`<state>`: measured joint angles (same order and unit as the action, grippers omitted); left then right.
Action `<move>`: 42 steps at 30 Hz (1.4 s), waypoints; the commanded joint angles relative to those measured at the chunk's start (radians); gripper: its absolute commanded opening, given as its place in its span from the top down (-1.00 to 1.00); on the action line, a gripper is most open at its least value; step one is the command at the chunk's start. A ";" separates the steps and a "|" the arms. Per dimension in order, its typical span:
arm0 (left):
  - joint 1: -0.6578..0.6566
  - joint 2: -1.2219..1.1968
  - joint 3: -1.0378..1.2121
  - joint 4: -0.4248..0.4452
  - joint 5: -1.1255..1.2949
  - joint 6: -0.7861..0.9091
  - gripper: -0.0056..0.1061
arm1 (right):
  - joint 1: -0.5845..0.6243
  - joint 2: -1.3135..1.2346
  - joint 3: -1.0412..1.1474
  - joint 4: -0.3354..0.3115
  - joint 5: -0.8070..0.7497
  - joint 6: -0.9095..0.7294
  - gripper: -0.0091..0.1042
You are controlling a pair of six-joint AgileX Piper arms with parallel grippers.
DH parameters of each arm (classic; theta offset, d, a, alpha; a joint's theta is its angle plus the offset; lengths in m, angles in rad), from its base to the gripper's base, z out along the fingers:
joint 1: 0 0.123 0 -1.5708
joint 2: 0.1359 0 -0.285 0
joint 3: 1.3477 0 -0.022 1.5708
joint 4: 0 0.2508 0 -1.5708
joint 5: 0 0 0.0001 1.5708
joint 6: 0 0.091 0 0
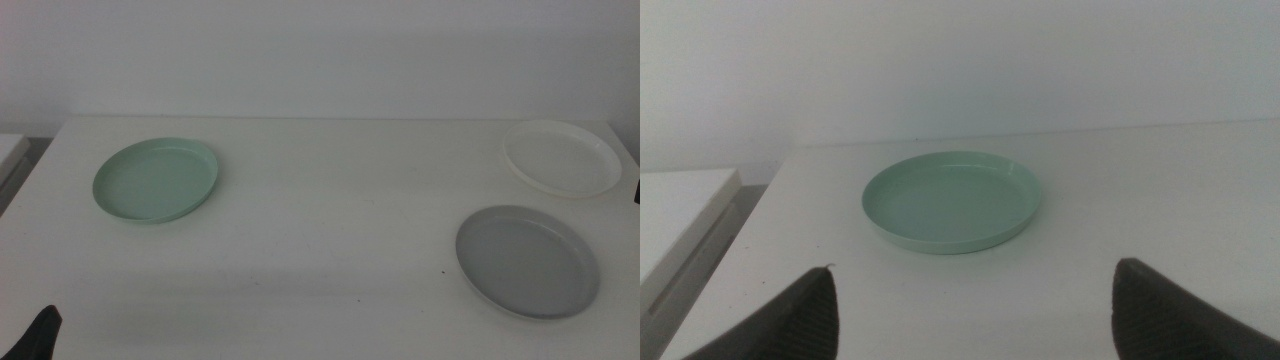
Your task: Stack the three bowls on top of each other.
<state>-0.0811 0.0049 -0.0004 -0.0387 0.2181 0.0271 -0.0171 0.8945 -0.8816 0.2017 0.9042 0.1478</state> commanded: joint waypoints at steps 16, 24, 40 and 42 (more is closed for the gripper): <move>0.003 -0.005 0.000 -0.003 -0.014 0.002 -0.78 | -0.087 0.557 -0.187 -0.098 -0.014 -0.019 -0.27; 0.003 -0.005 0.000 -0.003 -0.014 0.002 -0.78 | -0.097 0.828 -0.276 -0.114 -0.039 -0.037 -0.26; 0.003 -0.005 0.000 -0.003 -0.014 0.000 -0.78 | -0.097 1.035 -0.278 -0.135 -0.114 -0.044 0.45; 0.003 -0.005 0.000 -0.003 -0.014 0.000 -0.78 | -0.097 1.035 -0.278 -0.141 -0.114 -0.044 0.71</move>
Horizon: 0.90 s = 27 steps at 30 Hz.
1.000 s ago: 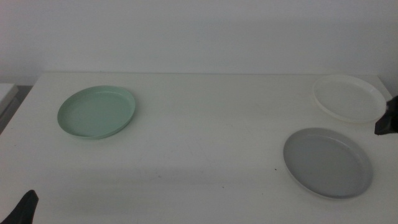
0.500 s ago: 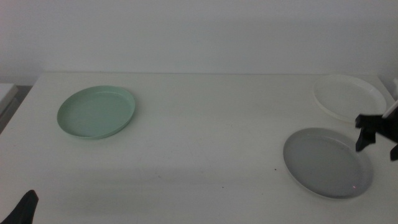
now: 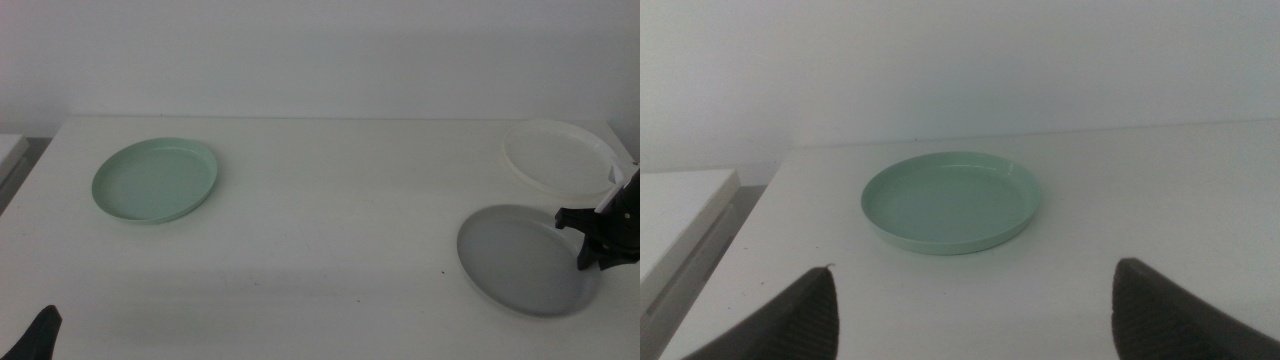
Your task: Stack the three bowls on top of each other.
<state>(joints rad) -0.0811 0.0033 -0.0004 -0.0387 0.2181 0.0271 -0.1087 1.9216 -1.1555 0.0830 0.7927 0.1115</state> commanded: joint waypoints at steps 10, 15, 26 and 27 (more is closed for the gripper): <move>0.003 -0.003 0.000 -0.003 -0.014 0.002 -0.78 | 0.033 -0.118 -0.036 0.008 0.042 0.026 0.88; 0.003 -0.003 0.000 -0.003 -0.014 0.002 -0.78 | 0.136 -0.130 -0.182 0.058 0.100 0.026 0.88; 0.003 -0.003 0.000 -0.003 -0.014 -0.001 -0.78 | 0.362 0.101 -0.377 0.180 0.076 0.030 0.88; 0.003 -0.003 0.000 -0.003 -0.014 -0.001 -0.78 | 0.370 0.122 -0.381 0.186 0.072 0.030 0.88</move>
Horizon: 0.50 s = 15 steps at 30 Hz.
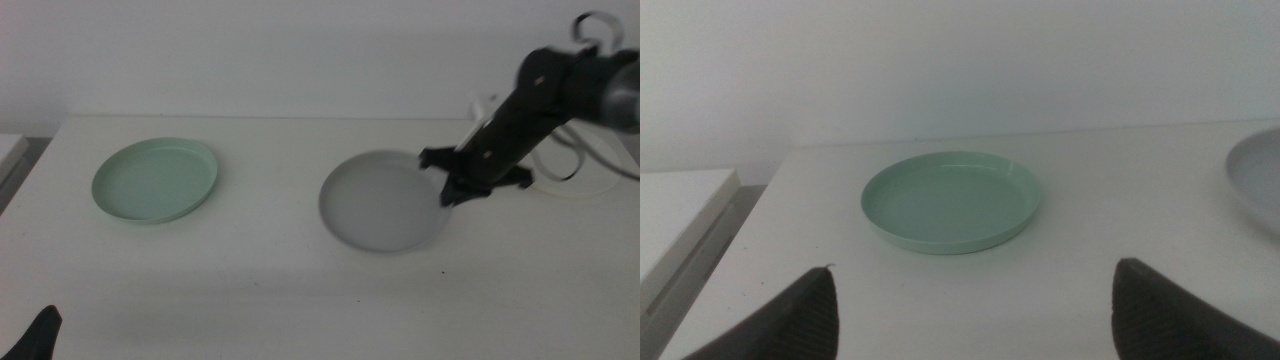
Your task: Stack the three bowls on top of each other.
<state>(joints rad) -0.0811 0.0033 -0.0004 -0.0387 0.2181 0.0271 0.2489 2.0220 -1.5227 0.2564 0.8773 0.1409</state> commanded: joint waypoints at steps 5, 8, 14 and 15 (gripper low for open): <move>0.003 -0.003 0.000 -0.003 -0.014 -0.001 -0.78 | 0.021 0.092 -0.021 0.046 -0.024 0.001 0.88; 0.003 -0.003 0.000 -0.003 -0.014 -0.001 -0.78 | 0.023 0.114 -0.021 0.082 -0.036 -0.013 0.88; 0.003 -0.003 0.000 -0.003 -0.014 -0.001 -0.78 | 0.030 0.123 -0.021 0.105 -0.036 -0.024 0.88; 0.003 -0.003 0.000 -0.003 -0.014 -0.001 -0.78 | 0.034 0.123 -0.021 0.108 -0.036 -0.028 0.88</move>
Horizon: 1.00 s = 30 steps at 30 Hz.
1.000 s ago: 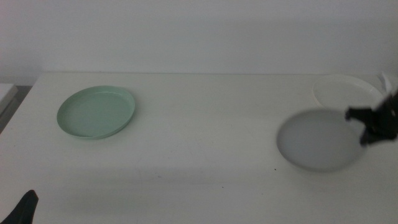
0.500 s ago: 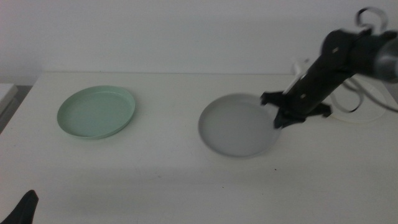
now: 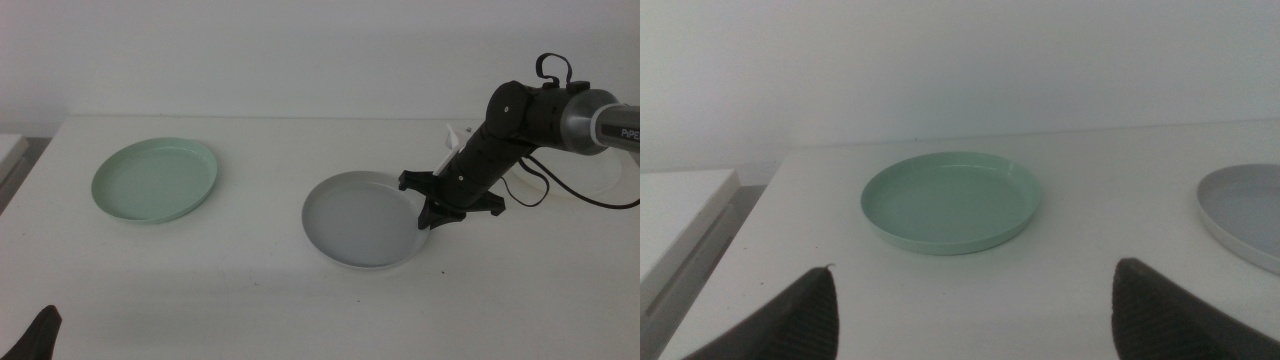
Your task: Stack the three bowls on top of each other.
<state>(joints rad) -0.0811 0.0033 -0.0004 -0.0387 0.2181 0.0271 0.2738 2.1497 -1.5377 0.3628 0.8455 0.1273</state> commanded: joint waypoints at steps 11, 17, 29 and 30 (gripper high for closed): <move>0.003 -0.003 0.000 -0.003 -0.014 0.002 -0.78 | 0.030 -0.001 -0.006 -0.012 -0.008 -0.016 0.65; 0.003 -0.003 0.000 -0.003 -0.014 0.000 -0.78 | 0.020 -0.006 -0.043 -0.020 0.057 -0.032 -0.17; 0.003 -0.003 0.000 -0.003 -0.014 0.000 -0.78 | -0.307 -0.089 -0.421 -0.231 0.194 -0.011 -0.42; 0.003 -0.003 0.000 -0.003 -0.014 0.000 -0.78 | -0.345 -0.080 -0.436 -0.259 0.180 0.004 -0.41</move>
<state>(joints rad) -0.0811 0.0033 -0.0004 -0.0387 0.2181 0.0271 -0.0178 2.0600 -1.9486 0.1713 1.0214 0.1125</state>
